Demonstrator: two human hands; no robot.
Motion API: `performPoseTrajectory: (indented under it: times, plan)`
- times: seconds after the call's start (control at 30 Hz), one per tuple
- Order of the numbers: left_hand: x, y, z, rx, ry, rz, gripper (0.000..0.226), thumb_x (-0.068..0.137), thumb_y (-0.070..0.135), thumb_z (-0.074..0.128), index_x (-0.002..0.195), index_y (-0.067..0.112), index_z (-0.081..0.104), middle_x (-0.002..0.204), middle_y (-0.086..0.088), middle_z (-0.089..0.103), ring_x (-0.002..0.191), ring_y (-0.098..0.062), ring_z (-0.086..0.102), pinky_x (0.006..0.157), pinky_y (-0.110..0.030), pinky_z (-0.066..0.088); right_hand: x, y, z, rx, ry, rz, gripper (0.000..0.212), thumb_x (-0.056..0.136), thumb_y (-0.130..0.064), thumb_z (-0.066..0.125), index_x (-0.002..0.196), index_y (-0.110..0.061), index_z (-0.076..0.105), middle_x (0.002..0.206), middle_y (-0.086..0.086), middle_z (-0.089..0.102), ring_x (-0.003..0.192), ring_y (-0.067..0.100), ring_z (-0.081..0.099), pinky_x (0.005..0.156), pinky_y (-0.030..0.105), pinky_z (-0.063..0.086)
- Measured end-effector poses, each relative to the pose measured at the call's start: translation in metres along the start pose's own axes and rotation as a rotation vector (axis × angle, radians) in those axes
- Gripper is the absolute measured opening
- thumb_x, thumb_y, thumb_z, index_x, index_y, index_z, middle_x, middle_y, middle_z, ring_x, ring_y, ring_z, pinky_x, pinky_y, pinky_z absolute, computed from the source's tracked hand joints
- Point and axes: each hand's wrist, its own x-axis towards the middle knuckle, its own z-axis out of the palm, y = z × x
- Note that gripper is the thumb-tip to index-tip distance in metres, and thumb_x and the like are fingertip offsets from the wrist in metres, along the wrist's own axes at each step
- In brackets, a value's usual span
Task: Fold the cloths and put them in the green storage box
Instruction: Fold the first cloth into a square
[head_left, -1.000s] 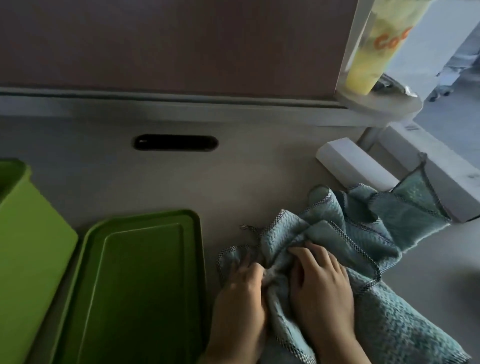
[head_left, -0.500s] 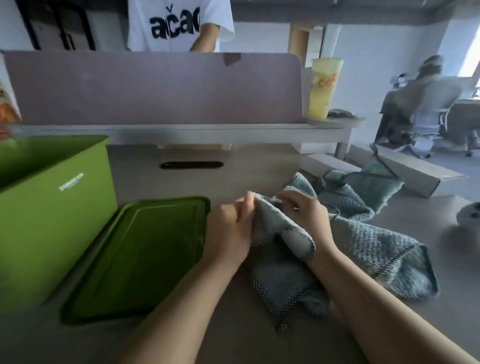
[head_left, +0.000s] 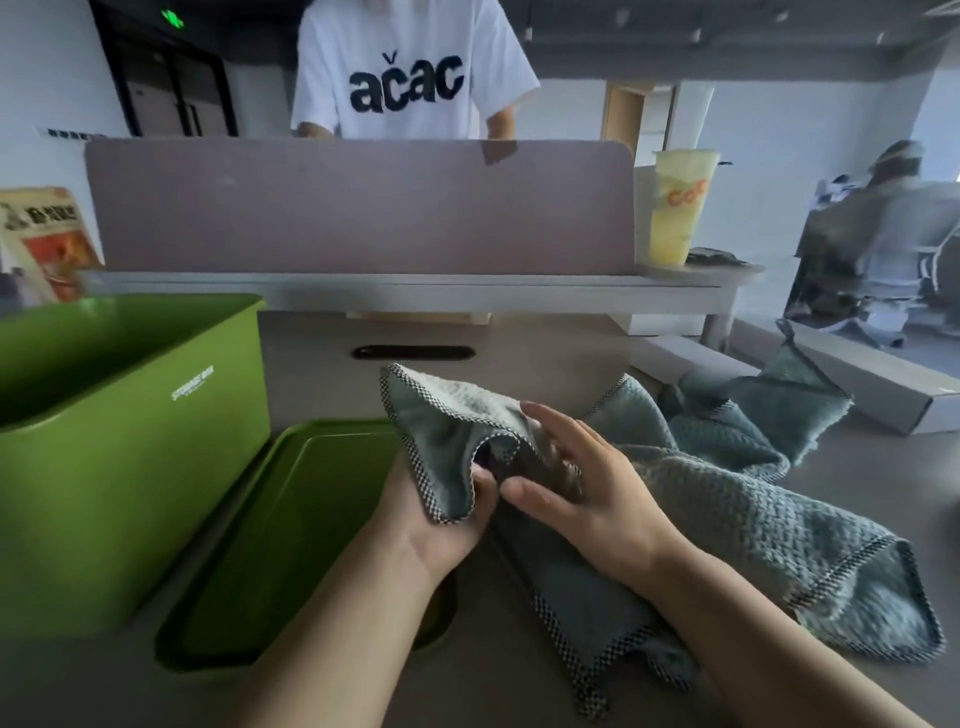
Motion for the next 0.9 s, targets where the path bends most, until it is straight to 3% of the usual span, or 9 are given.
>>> performPoseTrajectory:
  times: [0.07,0.2,0.37,0.53,0.63,0.67,0.77,0.83,0.9]
  plan:
    - [-0.003,0.003,0.004,-0.003,-0.024,-0.103,0.041,0.089,0.021,0.039,0.068,0.004,0.070,0.065,-0.008,0.063,0.047,-0.012,0.052,0.031,-0.011,0.033,0.002,-0.001,0.005,-0.126,0.072,-0.023,0.069,0.070,-0.059,0.066,0.132,-0.032,0.052,0.109,-0.017,0.060,0.093,-0.009,0.055,0.079,0.000,0.036]
    - [-0.004,0.008,0.006,0.074,-0.101,-0.255,0.042,0.083,0.037,0.045,0.077,0.007,0.073,0.072,-0.008,0.064,0.049,-0.015,0.056,0.033,-0.010,0.028,0.005,-0.001,0.005,-0.102,0.207,0.042,0.013,0.084,-0.029,0.066,0.090,-0.017,0.066,0.070,-0.002,0.065,0.065,0.010,0.055,0.065,0.023,0.044]
    - [-0.009,0.007,0.010,0.137,-0.263,-0.320,0.063,0.087,0.063,0.039,0.103,0.010,0.069,0.082,-0.009,0.064,0.051,-0.018,0.056,0.037,-0.016,0.036,0.010,-0.011,-0.004,0.015,0.360,0.141,0.034,0.089,-0.020,0.056,0.062,-0.004,0.042,0.052,0.004,0.041,0.052,0.012,0.031,0.053,0.032,0.031]
    - [-0.014,0.007,0.014,0.099,-0.268,-0.291,0.037,0.067,0.032,0.053,0.092,0.006,0.064,0.080,-0.012,0.053,0.048,-0.023,0.053,0.040,-0.015,0.033,0.013,-0.016,-0.013,0.501,0.416,0.444,0.041,0.089,-0.035,0.056,0.062,-0.005,0.053,0.059,0.011,0.049,0.057,0.018,0.047,0.056,0.036,0.042]
    - [-0.011,0.008,0.006,-0.006,-0.391,-0.304,0.042,0.056,0.012,0.063,0.096,-0.001,0.067,0.086,-0.020,0.066,0.066,-0.033,0.067,0.050,-0.031,0.052,0.011,-0.023,-0.018,0.739,0.316,0.535,0.036,0.088,-0.037,0.061,0.071,-0.009,0.076,0.062,0.008,0.067,0.064,0.016,0.067,0.064,0.037,0.053]
    - [-0.013,0.007,0.006,-0.041,-0.489,-0.313,0.048,0.058,0.005,0.064,0.105,-0.005,0.066,0.096,-0.023,0.069,0.082,-0.036,0.069,0.065,-0.039,0.056,0.012,-0.024,-0.020,0.798,0.291,0.506,0.023,0.081,-0.042,0.068,0.081,-0.020,0.077,0.066,0.005,0.071,0.069,0.011,0.069,0.066,0.034,0.053]
    - [-0.022,0.003,0.015,0.201,-0.700,-0.208,0.075,0.058,-0.004,0.062,0.132,0.007,0.055,0.122,-0.016,0.064,0.110,-0.028,0.061,0.094,-0.039,0.044,0.007,-0.023,-0.023,0.918,0.293,0.489,0.048,0.020,-0.049,0.093,0.047,-0.016,0.071,0.051,-0.007,0.069,0.051,0.001,0.066,0.052,0.017,0.051]
    - [-0.029,-0.004,0.024,0.513,-0.799,-0.054,0.083,0.062,-0.013,0.059,0.139,0.019,0.048,0.130,-0.011,0.058,0.118,-0.026,0.054,0.094,-0.037,0.039,0.002,-0.023,-0.025,1.000,0.311,0.504,0.024,0.073,-0.008,0.080,0.060,-0.016,0.061,0.034,-0.012,0.057,0.033,-0.003,0.056,0.036,0.013,0.044]
    - [-0.032,-0.010,0.031,0.726,-0.763,0.079,0.090,0.065,-0.022,0.064,0.141,0.023,0.043,0.135,-0.012,0.057,0.123,-0.024,0.053,0.093,-0.031,0.042,0.001,-0.027,-0.028,1.005,0.294,0.548,0.054,0.098,0.007,0.029,0.058,-0.014,0.058,0.032,-0.009,0.055,0.031,-0.001,0.055,0.034,0.014,0.043]
